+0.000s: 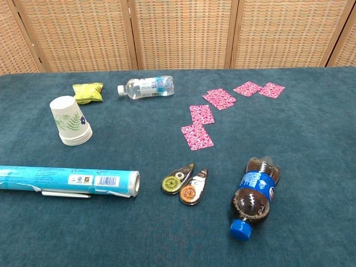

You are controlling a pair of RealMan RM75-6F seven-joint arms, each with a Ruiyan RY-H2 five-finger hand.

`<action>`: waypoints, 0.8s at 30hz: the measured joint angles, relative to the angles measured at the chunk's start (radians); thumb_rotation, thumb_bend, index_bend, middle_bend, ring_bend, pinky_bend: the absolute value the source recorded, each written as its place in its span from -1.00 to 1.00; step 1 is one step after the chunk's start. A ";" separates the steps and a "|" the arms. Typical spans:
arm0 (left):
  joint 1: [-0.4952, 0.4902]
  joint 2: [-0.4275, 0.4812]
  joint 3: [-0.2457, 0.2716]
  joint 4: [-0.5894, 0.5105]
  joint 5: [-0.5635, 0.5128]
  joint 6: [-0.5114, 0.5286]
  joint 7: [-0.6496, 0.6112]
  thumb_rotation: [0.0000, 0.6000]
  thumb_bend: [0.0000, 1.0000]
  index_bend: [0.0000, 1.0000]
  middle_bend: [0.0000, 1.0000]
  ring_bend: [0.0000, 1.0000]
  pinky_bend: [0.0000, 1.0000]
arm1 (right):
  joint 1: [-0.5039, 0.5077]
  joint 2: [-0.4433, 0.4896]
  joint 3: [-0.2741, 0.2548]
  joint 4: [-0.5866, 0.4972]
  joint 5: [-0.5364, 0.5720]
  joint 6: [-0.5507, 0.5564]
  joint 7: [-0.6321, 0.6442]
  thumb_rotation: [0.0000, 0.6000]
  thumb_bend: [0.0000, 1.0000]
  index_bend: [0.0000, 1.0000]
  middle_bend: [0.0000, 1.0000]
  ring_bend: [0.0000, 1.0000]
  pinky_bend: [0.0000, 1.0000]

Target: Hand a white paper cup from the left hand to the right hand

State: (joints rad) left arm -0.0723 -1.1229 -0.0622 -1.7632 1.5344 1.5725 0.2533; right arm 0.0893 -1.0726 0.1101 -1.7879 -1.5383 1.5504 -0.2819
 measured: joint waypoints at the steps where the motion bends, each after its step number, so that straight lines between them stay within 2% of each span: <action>1: -0.001 0.000 0.000 0.000 -0.001 -0.003 0.002 1.00 -0.62 -1.00 -1.00 -1.00 -1.00 | 0.000 0.000 0.000 0.000 0.000 0.000 0.001 1.00 -1.00 -1.00 -1.00 -1.00 -1.00; 8: -0.026 -0.011 -0.005 0.024 -0.010 -0.047 0.003 1.00 -0.62 -1.00 -1.00 -1.00 -1.00 | 0.001 0.000 -0.001 -0.004 -0.001 -0.003 0.005 1.00 -1.00 -1.00 -1.00 -1.00 -1.00; 11: -0.063 -0.021 -0.026 0.054 -0.018 -0.082 -0.010 1.00 -0.62 -1.00 -1.00 -1.00 -0.99 | 0.006 -0.002 -0.001 -0.002 0.007 -0.014 0.004 1.00 -1.00 -1.00 -1.00 -1.00 -1.00; 16: -0.155 -0.049 -0.070 0.125 -0.039 -0.186 -0.031 1.00 -0.62 -1.00 -1.00 -0.94 -0.67 | 0.016 -0.004 0.007 0.001 0.031 -0.034 0.006 1.00 -1.00 -1.00 -1.00 -1.00 -1.00; 20: -0.259 -0.082 -0.097 0.225 -0.042 -0.313 -0.071 1.00 -0.63 -1.00 -0.84 -0.74 -0.53 | 0.026 -0.007 0.013 0.003 0.052 -0.053 0.013 1.00 -1.00 -1.00 -1.00 -1.00 -1.00; 24: -0.358 -0.149 -0.118 0.361 -0.051 -0.413 -0.100 1.00 -0.62 -0.85 -0.68 -0.61 -0.44 | 0.036 -0.010 0.017 0.009 0.077 -0.077 0.015 1.00 -1.00 -1.00 -1.00 -1.00 -1.00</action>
State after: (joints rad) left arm -0.4307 -1.2716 -0.1801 -1.4021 1.4835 1.1590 0.1530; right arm 0.1251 -1.0826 0.1273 -1.7792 -1.4611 1.4737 -0.2664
